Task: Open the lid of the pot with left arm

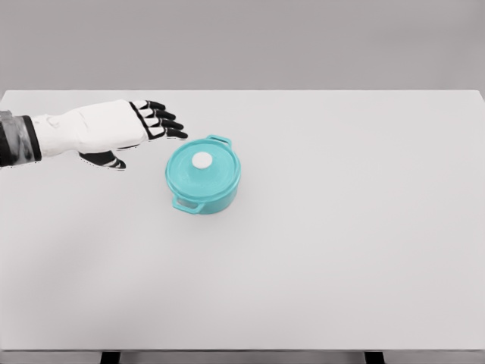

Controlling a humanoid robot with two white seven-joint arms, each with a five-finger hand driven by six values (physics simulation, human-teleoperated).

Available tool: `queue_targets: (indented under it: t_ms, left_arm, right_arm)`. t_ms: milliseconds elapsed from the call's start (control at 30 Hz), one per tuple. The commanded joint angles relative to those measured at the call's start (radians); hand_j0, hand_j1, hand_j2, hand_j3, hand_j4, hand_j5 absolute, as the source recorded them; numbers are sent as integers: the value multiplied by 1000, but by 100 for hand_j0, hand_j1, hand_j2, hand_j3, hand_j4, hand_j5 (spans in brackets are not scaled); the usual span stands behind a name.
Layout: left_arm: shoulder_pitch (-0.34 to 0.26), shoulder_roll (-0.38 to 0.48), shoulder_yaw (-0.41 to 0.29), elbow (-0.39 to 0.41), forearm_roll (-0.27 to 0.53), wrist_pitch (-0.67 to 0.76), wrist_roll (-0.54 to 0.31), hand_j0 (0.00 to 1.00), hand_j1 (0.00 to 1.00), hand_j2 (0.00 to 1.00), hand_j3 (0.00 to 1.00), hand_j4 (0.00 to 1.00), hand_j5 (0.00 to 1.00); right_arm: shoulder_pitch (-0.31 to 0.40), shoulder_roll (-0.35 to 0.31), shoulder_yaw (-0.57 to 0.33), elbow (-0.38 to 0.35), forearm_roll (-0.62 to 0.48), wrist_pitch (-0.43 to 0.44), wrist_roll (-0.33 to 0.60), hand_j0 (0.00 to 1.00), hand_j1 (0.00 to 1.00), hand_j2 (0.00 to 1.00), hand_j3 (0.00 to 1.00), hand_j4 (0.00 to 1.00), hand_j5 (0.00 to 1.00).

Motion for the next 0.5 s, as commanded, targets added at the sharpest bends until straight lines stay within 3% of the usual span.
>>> queue_targets:
  t_ms: [0, 100, 267, 467]
  left_arm:
    - [-6, -30, -66, -1, -27, 2, 0, 100, 100, 100, 100, 100, 100]
    - [-54, -85, -145, -1, -27, 2, 0, 100, 100, 100, 100, 100, 100]
    - [-63, -163, -151, 3, -82, 2, 0, 100, 100, 100, 100, 100, 100]
    - [-101, -165, -157, 9, -92, 2, 0, 100, 100, 100, 100, 100, 100]
  right_arm:
    - [0, 0, 0, 0, -1, 0, 0, 100, 100, 100, 100, 100, 100]
    - [0, 0, 0, 0, -1, 0, 0, 100, 100, 100, 100, 100, 100]
    - [0, 0, 0, 1, -1, 0, 0, 100, 100, 100, 100, 100, 100]
    - [0, 0, 0, 0, -1, 0, 0, 100, 100, 100, 100, 100, 100]
